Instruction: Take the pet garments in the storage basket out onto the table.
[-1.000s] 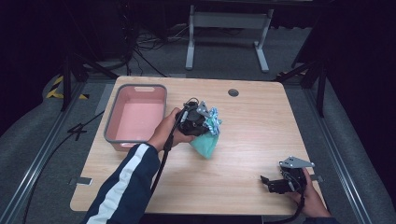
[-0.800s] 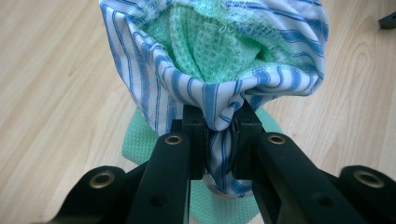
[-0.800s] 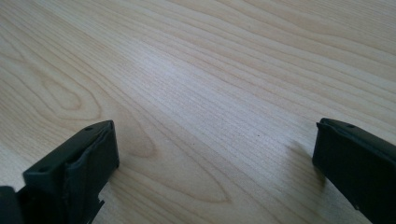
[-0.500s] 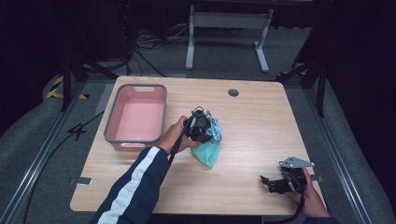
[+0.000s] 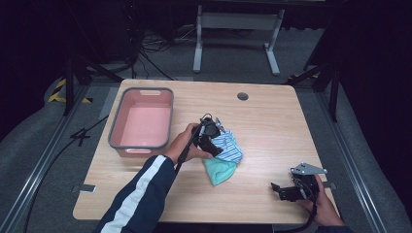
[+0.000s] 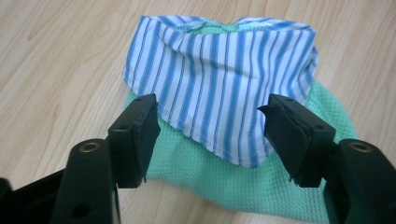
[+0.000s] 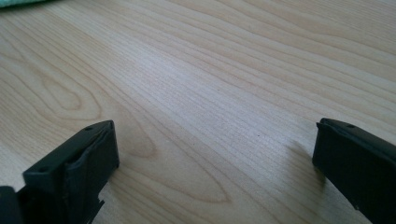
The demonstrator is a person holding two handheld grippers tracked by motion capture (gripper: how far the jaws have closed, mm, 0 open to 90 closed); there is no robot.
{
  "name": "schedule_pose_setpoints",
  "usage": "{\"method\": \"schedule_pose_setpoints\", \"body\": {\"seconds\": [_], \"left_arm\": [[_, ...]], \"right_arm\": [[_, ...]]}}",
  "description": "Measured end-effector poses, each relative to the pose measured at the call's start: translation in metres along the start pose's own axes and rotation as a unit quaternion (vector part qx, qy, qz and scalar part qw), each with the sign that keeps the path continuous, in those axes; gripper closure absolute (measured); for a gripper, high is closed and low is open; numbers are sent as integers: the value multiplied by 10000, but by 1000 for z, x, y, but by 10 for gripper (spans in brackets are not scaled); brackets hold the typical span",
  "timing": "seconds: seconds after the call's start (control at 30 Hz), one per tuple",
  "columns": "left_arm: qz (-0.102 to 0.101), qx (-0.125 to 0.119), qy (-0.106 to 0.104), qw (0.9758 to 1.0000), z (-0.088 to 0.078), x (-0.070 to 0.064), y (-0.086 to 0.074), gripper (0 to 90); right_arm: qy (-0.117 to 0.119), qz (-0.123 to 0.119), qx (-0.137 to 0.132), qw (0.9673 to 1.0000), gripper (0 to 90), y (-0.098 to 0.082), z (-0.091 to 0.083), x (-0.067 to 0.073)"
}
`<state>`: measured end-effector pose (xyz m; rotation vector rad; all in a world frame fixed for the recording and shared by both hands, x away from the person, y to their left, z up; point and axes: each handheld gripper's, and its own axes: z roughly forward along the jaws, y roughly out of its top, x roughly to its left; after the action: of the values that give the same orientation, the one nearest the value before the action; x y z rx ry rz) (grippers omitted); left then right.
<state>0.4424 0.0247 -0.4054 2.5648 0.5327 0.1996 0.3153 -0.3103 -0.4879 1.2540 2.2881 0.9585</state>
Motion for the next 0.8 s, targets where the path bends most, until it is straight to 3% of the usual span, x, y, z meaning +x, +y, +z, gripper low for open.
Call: {"method": "schedule_pose_setpoints", "body": {"seconds": [0.33, 0.8], "left_arm": [[128, -301, 102, 9994, -22, -10, -6, 256], [472, -346, 336, 9977, -44, -21, -23, 236]], "right_arm": [[1, 1, 0, 10000, 6, 0, 0, 0], [0, 2, 0, 10000, 6, 0, 0, 0]]}}
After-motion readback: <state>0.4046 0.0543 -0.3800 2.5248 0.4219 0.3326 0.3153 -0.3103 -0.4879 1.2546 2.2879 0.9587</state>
